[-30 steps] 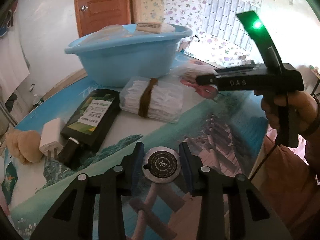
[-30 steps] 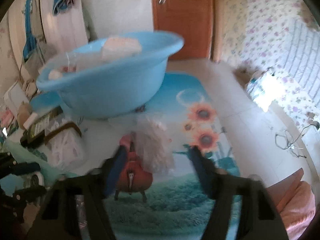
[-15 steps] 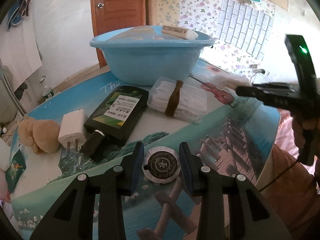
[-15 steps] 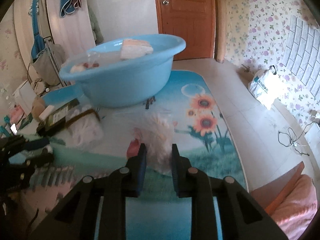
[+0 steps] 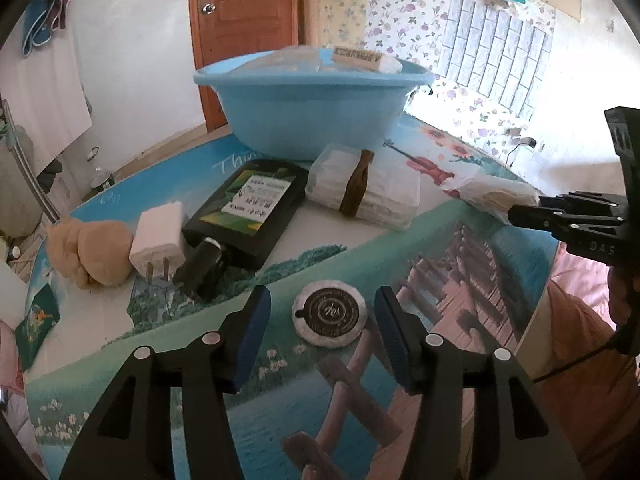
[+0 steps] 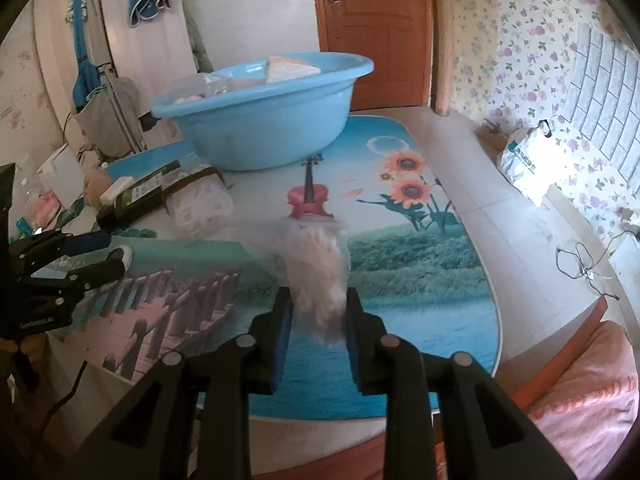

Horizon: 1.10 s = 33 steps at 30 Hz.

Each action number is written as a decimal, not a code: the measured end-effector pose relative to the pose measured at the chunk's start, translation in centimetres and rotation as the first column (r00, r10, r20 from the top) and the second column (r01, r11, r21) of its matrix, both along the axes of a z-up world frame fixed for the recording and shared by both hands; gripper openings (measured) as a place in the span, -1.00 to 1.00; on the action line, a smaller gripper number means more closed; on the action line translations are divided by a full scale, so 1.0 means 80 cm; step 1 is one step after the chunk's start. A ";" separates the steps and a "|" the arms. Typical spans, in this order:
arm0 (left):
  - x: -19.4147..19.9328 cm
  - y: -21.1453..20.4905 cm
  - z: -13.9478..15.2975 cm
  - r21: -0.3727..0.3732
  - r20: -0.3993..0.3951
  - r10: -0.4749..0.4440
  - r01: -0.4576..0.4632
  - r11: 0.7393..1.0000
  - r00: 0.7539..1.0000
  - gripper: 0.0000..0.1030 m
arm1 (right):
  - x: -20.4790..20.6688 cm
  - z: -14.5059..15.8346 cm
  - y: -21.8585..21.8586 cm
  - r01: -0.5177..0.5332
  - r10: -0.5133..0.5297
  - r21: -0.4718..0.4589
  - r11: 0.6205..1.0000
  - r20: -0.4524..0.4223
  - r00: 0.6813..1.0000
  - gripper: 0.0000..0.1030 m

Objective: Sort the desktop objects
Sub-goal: 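Grasp the white round tin with the left tool while the right tool grasps the white fluffy item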

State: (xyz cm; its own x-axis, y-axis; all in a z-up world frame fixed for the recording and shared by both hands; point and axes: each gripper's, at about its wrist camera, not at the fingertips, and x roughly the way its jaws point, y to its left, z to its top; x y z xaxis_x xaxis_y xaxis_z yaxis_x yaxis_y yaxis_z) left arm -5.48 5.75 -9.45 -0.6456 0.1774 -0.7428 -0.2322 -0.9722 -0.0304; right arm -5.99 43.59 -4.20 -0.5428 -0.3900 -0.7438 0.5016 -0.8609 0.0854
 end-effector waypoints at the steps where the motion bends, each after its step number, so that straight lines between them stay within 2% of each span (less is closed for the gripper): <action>1: 0.000 0.000 -0.002 -0.001 0.004 0.000 0.000 1.000 1.000 0.05 | 0.001 -0.001 -0.001 0.000 0.000 0.003 1.000 -0.003 1.000 -0.42; 2: 0.001 0.001 -0.002 -0.005 -0.001 0.001 -0.001 1.000 1.000 0.06 | 0.000 -0.002 -0.002 0.002 -0.002 0.005 1.000 -0.003 1.000 -0.38; 4: 0.002 0.000 -0.001 -0.005 -0.002 0.001 -0.001 1.000 1.000 0.10 | -0.002 -0.004 -0.003 0.009 -0.009 0.003 1.000 0.001 1.000 -0.16; 10: 0.004 0.001 -0.005 -0.003 -0.005 0.000 0.000 1.000 1.000 0.62 | 0.000 -0.010 -0.007 0.004 -0.003 0.005 1.000 -0.033 0.999 0.11; 12: 0.002 0.004 -0.007 -0.004 0.007 -0.011 0.011 1.000 1.000 0.89 | 0.001 -0.012 -0.008 0.001 -0.001 0.010 1.000 -0.045 0.999 0.25; 14: 0.001 0.006 -0.010 -0.009 0.021 -0.017 0.017 1.000 1.000 1.00 | 0.002 -0.013 -0.009 0.008 -0.007 0.015 1.000 -0.059 0.998 0.37; 24: 0.003 0.007 -0.012 -0.002 0.001 0.004 -0.004 1.000 1.000 1.00 | 0.004 -0.018 -0.016 0.014 -0.012 0.026 1.000 -0.080 0.997 0.67; 27: -0.001 0.006 -0.010 -0.001 0.027 0.029 -0.029 1.000 0.999 1.00 | 0.003 -0.020 -0.019 0.006 -0.003 0.036 0.999 -0.070 0.998 0.99; 33: -0.003 0.005 -0.011 -0.014 0.054 0.019 -0.018 1.000 0.998 0.99 | 0.002 -0.021 -0.020 0.012 -0.009 0.045 0.999 -0.061 0.998 1.00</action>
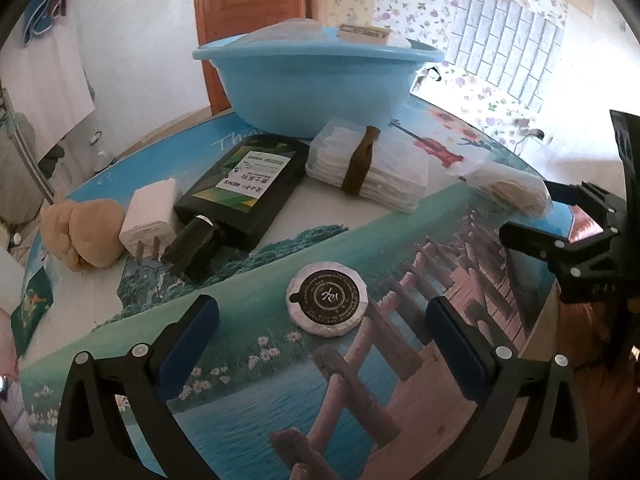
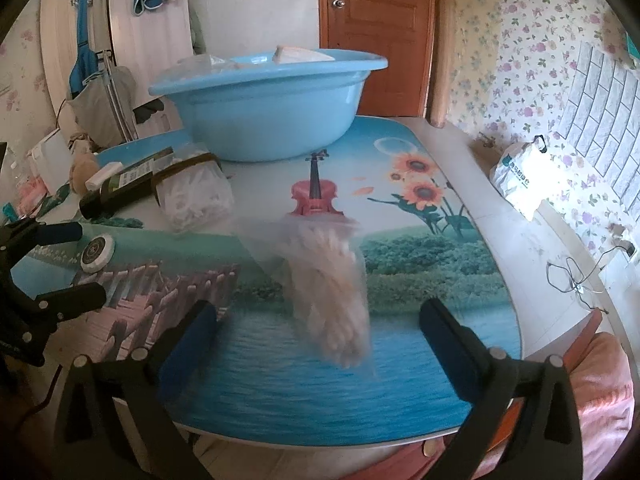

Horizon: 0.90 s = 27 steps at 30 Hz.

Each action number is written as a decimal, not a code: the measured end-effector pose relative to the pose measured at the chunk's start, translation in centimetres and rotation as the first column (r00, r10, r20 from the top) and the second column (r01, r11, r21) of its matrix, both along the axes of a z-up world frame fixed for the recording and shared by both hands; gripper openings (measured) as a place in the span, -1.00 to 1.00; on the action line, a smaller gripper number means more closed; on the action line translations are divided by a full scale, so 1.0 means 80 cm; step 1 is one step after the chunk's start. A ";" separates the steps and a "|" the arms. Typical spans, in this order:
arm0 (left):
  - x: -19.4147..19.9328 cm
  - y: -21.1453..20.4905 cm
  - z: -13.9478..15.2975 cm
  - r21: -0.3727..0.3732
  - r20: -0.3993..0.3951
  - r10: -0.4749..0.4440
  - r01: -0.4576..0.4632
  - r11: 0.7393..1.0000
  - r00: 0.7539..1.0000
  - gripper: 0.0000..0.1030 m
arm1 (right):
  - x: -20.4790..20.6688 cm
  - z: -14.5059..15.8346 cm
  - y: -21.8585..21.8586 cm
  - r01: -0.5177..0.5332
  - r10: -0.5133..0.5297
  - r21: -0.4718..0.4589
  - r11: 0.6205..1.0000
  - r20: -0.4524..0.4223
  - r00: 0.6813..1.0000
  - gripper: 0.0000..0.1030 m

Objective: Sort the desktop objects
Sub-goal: 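Grasp the white round tin with the left tool while the right tool grasps the white fluffy item, then carry the tin and fluffy item over the blue basin and release both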

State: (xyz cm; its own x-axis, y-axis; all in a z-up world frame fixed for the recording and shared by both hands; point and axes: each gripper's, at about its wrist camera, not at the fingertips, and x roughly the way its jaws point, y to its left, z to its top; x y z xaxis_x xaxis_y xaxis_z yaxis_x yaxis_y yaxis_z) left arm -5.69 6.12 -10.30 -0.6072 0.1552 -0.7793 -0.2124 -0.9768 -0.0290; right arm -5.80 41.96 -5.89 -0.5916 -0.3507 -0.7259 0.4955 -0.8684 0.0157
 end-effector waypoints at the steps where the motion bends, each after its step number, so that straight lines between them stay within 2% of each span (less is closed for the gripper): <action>1: 0.001 0.000 0.000 0.001 -0.003 -0.001 0.001 1.000 1.000 0.99 | 0.000 0.000 0.000 0.000 0.000 0.000 1.000 0.001 1.000 1.00; 5: 0.004 0.002 -0.002 0.000 -0.020 0.008 -0.008 1.000 1.000 0.99 | 0.001 0.001 0.000 0.000 0.000 -0.005 1.000 -0.002 1.000 0.99; 8: 0.008 0.002 -0.002 -0.004 -0.038 0.011 -0.011 1.000 0.999 0.97 | 0.001 0.001 0.002 0.013 -0.013 -0.003 1.000 -0.013 1.000 0.70; 10: 0.010 0.002 0.000 -0.003 -0.049 -0.007 0.007 1.000 0.999 0.76 | 0.001 0.004 0.005 0.015 -0.015 -0.009 1.000 -0.018 1.000 0.20; 12: 0.011 0.003 0.005 -0.004 -0.059 -0.023 0.023 1.000 0.998 0.25 | 0.000 0.007 0.007 0.012 -0.012 -0.017 1.000 -0.017 1.000 -0.07; 13: 0.011 0.004 0.006 -0.004 -0.061 -0.027 0.026 1.000 0.998 0.12 | 0.001 0.007 0.008 0.009 -0.010 -0.021 1.000 -0.014 1.000 -0.25; 14: 0.011 0.004 0.007 -0.002 -0.065 -0.031 0.031 1.000 0.997 -0.13 | 0.001 0.008 0.008 0.003 -0.004 -0.026 1.000 -0.013 1.000 -0.33; 15: 0.012 0.004 0.008 -0.004 -0.073 -0.030 0.030 1.000 0.997 -0.29 | 0.002 0.008 0.007 -0.004 0.004 -0.022 1.000 -0.013 1.000 -0.42; 22: 0.014 0.003 0.010 -0.012 -0.076 -0.029 0.028 1.000 0.997 -0.29 | 0.003 0.017 0.005 -0.040 0.040 -0.054 0.998 0.007 0.999 -0.59; 27: 0.012 -0.005 0.029 0.038 -0.101 -0.016 0.020 0.999 0.995 -0.29 | 0.006 0.042 0.003 -0.054 0.051 -0.094 0.994 -0.026 0.998 -0.61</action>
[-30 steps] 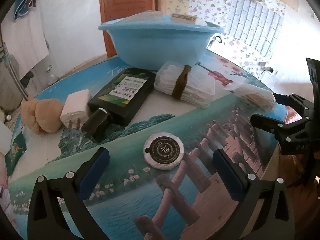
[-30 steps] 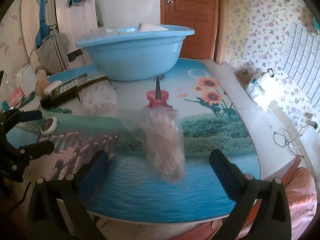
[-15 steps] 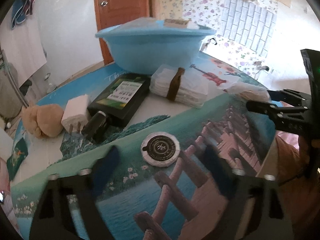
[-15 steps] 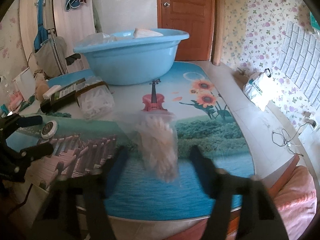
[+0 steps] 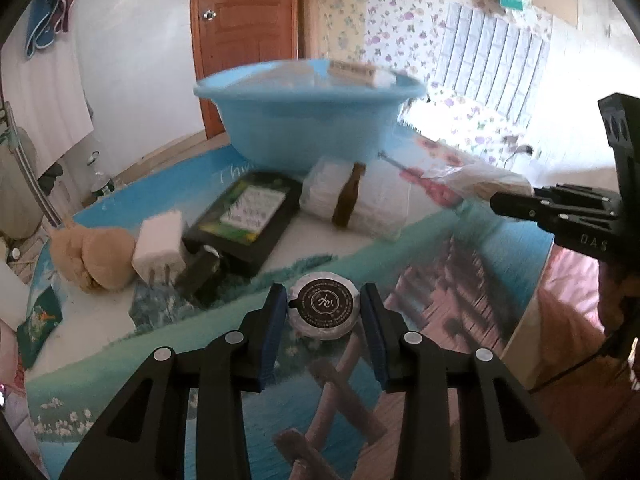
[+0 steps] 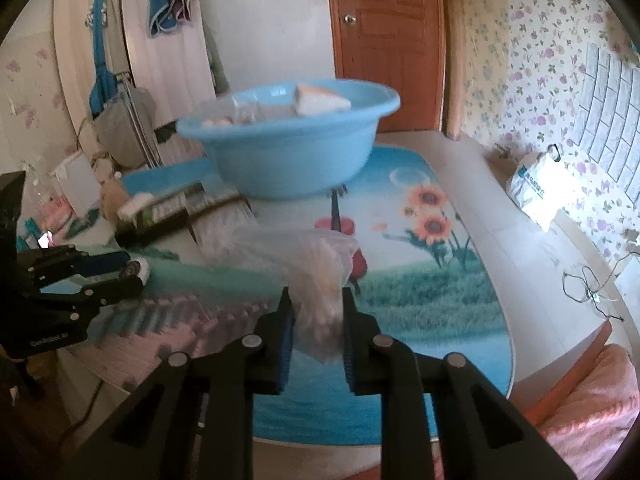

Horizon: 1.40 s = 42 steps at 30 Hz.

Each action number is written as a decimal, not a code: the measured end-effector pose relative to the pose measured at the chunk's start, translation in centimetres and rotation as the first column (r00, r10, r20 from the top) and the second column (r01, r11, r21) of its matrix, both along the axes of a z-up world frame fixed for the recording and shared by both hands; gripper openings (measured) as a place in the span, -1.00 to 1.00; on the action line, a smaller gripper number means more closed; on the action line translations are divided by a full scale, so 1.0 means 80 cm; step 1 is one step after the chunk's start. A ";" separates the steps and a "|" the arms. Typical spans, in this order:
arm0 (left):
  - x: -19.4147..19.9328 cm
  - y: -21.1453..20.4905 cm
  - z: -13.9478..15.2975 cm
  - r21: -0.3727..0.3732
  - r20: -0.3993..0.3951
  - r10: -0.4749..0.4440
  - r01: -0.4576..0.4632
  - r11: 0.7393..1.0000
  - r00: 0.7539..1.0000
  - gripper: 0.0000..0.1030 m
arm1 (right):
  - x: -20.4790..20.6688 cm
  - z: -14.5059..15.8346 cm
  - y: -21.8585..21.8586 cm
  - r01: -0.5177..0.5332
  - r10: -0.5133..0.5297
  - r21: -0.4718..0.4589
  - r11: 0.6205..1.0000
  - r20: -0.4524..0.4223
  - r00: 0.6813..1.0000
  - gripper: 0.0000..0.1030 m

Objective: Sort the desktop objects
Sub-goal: 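Carry the tin and fluffy item over the blue basin and release both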

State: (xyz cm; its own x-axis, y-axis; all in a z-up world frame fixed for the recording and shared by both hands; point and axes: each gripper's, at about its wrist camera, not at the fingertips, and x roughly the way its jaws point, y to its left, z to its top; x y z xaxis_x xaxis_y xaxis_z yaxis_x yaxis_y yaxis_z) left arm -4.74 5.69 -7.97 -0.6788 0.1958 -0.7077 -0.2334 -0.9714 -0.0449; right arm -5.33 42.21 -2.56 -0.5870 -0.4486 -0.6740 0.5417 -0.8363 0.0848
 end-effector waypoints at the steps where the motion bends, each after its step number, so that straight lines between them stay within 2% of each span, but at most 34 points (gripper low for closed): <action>1: -0.001 -0.001 0.005 0.006 -0.007 -0.002 0.002 1.000 1.000 -0.29 | -0.001 0.004 -0.001 -0.002 0.002 -0.006 1.000 -0.004 1.000 -0.61; 5: -0.005 -0.005 0.030 0.033 -0.053 0.001 0.001 0.999 0.999 -0.29 | -0.003 0.024 -0.003 -0.008 0.008 -0.051 0.999 -0.002 1.000 -0.61; 11: -0.017 -0.005 0.065 0.058 -0.105 -0.007 0.013 0.998 0.994 -0.29 | -0.005 0.054 -0.013 -0.037 0.033 -0.079 0.996 -0.049 0.998 -0.61; 17: -0.038 -0.005 0.089 0.071 -0.140 -0.009 0.020 0.997 0.990 -0.29 | -0.023 0.071 -0.024 -0.048 0.040 -0.109 0.993 -0.076 0.996 -0.61; 23: -0.062 -0.006 0.108 0.116 -0.170 -0.006 0.026 0.993 0.985 -0.29 | -0.046 0.084 -0.037 -0.057 0.044 -0.128 0.990 -0.101 0.994 -0.61; 33: -0.121 0.008 0.117 0.080 -0.177 -0.043 0.058 0.995 0.983 -0.29 | -0.084 0.086 -0.055 -0.069 0.054 -0.145 0.987 -0.104 0.993 -0.61; 42: -0.167 0.014 0.100 0.065 -0.164 -0.036 0.048 0.997 0.986 -0.28 | -0.124 0.075 -0.078 -0.086 0.075 -0.131 0.988 -0.091 0.993 -0.61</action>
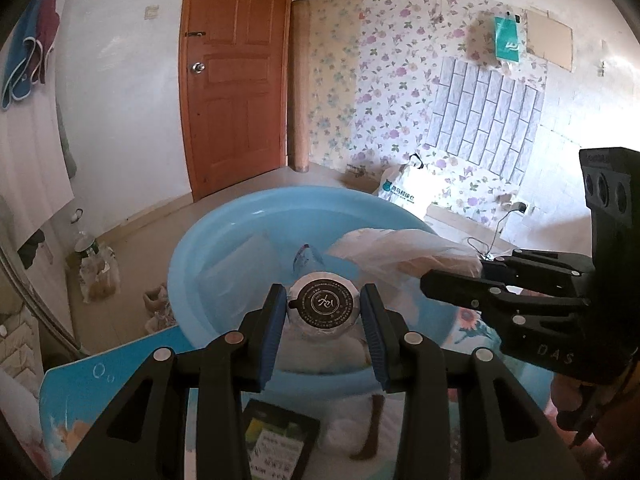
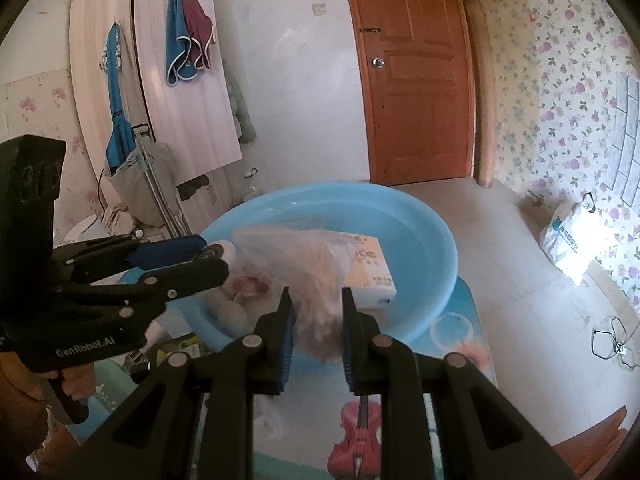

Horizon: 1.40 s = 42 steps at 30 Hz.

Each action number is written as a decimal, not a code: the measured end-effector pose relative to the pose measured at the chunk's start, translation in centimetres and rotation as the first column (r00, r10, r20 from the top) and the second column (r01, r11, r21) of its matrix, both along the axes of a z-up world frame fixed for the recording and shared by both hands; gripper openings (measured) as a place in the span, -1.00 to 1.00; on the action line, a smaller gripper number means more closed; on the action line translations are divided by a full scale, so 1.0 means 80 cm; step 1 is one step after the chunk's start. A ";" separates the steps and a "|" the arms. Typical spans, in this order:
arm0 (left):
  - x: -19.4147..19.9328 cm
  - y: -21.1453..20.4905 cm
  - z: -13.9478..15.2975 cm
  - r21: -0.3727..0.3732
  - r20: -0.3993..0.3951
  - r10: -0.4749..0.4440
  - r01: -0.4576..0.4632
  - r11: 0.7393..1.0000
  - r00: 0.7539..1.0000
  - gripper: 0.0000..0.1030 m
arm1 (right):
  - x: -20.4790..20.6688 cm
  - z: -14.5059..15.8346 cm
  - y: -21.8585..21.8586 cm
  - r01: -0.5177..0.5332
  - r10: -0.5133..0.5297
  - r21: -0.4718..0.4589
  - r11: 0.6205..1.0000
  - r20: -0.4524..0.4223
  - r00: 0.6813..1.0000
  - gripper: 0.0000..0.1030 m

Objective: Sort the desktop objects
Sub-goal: 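Carry the tin and fluffy item over the blue basin and release both, then withdraw both tools from the basin toward the remaining table items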

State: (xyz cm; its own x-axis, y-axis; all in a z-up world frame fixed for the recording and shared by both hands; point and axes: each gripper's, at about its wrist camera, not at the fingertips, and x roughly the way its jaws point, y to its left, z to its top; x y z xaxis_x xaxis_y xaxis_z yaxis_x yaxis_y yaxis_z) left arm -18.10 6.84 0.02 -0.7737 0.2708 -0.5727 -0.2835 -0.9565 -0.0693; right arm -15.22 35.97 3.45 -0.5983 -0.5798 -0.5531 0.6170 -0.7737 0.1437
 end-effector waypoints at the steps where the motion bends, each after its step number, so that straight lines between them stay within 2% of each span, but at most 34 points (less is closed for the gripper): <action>1: -0.005 0.000 -0.002 0.001 0.006 -0.004 0.004 1.000 1.000 -0.28 | -0.004 -0.001 -0.002 0.002 -0.002 -0.003 1.000 0.003 1.000 -0.61; 4: -0.009 0.000 -0.008 -0.002 0.012 -0.021 0.021 1.000 1.000 -0.22 | -0.013 -0.006 -0.010 0.002 -0.002 -0.001 1.000 0.007 1.000 -0.60; 6: -0.007 -0.002 -0.010 -0.002 0.009 -0.013 0.013 1.000 1.000 -0.05 | -0.015 -0.006 -0.016 -0.006 0.006 0.003 1.000 -0.009 1.000 -0.56; 8: -0.005 -0.005 -0.011 0.002 0.012 -0.010 0.010 1.000 1.000 0.01 | -0.015 -0.004 -0.021 -0.007 0.007 0.011 1.000 -0.022 1.000 -0.56; 13: 0.008 -0.015 -0.015 0.005 0.022 0.012 -0.012 1.000 1.000 0.05 | -0.006 -0.001 -0.027 -0.029 0.029 0.021 0.999 -0.022 0.999 -0.13; 14: 0.013 -0.018 -0.016 0.004 0.025 0.018 -0.018 1.000 1.000 0.06 | -0.003 -0.001 -0.026 -0.032 0.032 0.019 0.999 -0.023 0.999 -0.10; 20: 0.045 -0.038 -0.022 0.008 0.040 0.065 -0.066 0.998 0.997 0.23 | 0.019 -0.002 -0.023 -0.025 0.026 0.019 0.999 -0.008 1.000 -0.07; 24: 0.068 -0.055 -0.029 0.002 0.046 0.122 -0.122 0.992 0.991 0.51 | 0.035 -0.008 -0.016 -0.010 0.010 0.028 1.000 0.006 1.000 -0.06; 26: 0.079 -0.063 -0.034 0.002 0.055 0.150 -0.150 0.989 0.987 0.55 | 0.046 -0.011 -0.011 0.006 -0.006 0.036 0.999 -0.006 1.000 0.06; 27: 0.085 -0.068 -0.039 0.004 0.067 0.166 -0.166 0.986 0.984 0.56 | 0.048 -0.014 -0.011 0.010 -0.010 0.042 0.999 0.008 1.000 0.11; 33: 0.114 -0.082 -0.051 0.001 0.096 0.204 -0.205 0.979 0.974 0.68 | 0.063 -0.029 -0.001 0.033 -0.037 0.066 0.997 0.067 0.997 0.12; 42: 0.145 -0.084 -0.070 -0.035 0.139 0.183 -0.180 0.983 0.973 0.73 | 0.082 -0.070 0.000 0.050 -0.076 0.148 0.988 0.175 0.982 0.43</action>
State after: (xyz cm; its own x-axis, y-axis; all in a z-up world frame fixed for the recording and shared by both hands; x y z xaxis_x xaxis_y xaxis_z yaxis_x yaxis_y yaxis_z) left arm -6.53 0.11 -5.58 -0.7199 0.1194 -0.6837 -0.0942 -0.9928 -0.0741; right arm -8.64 35.96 -2.11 -0.5143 -0.4515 -0.7292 0.5402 -0.8309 0.1335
